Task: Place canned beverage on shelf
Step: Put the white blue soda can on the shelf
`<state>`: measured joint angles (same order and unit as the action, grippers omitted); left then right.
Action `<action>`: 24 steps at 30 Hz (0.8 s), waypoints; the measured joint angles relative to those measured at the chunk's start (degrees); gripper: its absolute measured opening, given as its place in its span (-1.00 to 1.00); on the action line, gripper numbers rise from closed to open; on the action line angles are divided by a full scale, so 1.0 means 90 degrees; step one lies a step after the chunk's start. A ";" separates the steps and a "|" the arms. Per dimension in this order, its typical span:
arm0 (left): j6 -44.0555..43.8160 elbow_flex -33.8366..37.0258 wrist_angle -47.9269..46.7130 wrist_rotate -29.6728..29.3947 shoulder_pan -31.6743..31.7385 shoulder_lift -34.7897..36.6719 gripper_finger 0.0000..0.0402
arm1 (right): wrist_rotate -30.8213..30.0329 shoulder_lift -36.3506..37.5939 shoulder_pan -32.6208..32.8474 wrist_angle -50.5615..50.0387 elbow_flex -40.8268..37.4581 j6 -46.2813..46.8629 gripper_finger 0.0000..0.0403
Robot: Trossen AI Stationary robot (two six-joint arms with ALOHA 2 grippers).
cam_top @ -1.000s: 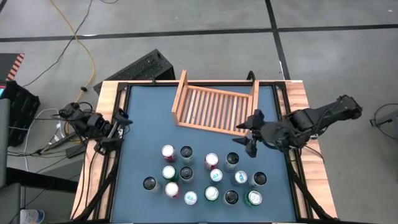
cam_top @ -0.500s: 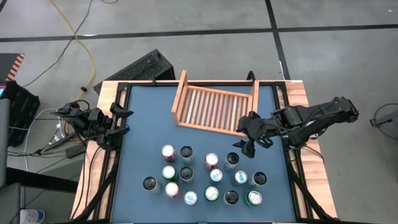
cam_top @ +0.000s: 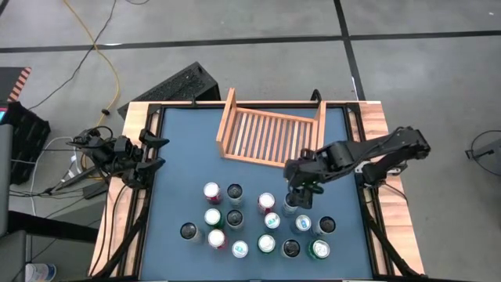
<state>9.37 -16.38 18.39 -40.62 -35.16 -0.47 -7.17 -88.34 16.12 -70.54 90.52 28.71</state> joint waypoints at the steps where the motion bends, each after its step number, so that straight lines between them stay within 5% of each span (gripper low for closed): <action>1: 0.0000 0.0000 -0.0007 -0.0033 0.0000 0.0000 0.70 | -0.0001 -0.0088 0.0021 -0.0005 0.0049 0.0027 0.57; 24: -0.0233 0.0000 -0.0690 -0.0048 -0.0002 -0.0002 0.70 | 0.0114 -0.0844 0.0526 -0.0072 -0.0008 0.1165 0.57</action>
<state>7.27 -16.38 12.19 -41.06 -35.18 -0.49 -6.14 -95.94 20.85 -71.19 90.44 39.20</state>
